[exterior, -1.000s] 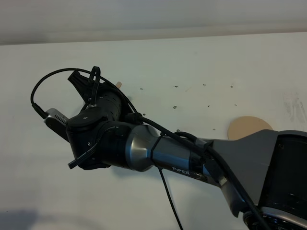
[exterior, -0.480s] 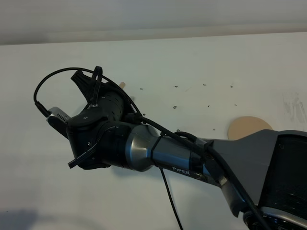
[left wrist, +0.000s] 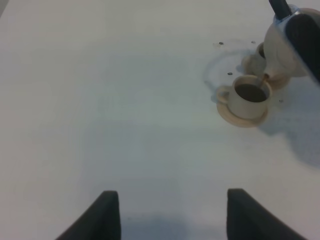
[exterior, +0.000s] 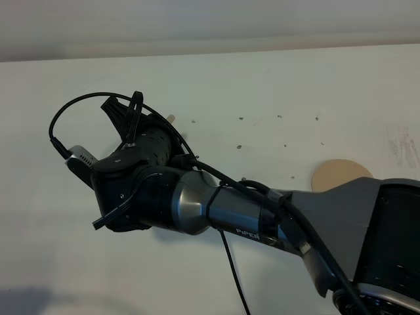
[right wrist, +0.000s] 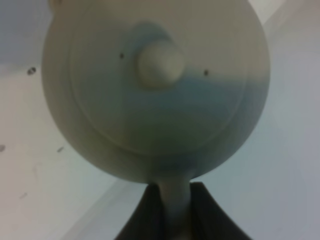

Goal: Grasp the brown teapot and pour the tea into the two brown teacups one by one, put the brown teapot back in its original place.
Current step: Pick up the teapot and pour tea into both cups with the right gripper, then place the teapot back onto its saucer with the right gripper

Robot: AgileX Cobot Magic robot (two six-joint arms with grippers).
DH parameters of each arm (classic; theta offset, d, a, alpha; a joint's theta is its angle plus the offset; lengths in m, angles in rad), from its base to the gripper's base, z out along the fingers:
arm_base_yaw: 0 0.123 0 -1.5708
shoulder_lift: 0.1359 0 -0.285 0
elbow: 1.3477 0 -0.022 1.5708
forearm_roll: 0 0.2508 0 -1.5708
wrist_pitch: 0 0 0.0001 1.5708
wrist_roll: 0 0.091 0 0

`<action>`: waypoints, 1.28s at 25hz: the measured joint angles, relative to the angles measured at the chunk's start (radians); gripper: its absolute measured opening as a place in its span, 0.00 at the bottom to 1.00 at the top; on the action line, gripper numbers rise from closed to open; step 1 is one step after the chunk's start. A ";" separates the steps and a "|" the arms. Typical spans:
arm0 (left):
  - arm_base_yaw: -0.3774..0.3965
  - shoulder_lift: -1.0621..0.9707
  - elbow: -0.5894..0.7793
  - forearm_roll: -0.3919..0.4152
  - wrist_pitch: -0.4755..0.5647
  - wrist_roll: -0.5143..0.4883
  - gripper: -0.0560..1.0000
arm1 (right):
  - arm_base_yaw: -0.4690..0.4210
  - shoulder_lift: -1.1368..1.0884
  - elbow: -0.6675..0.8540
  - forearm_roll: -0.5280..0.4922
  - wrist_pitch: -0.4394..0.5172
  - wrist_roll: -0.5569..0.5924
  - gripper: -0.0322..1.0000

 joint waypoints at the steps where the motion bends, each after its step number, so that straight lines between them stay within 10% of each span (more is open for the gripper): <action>1: 0.000 0.000 0.000 0.000 0.000 0.000 0.50 | 0.000 0.000 0.000 0.009 -0.001 0.010 0.15; 32: 0.000 0.000 0.000 0.000 0.000 0.000 0.50 | 0.000 -0.011 -0.001 0.253 0.100 0.318 0.15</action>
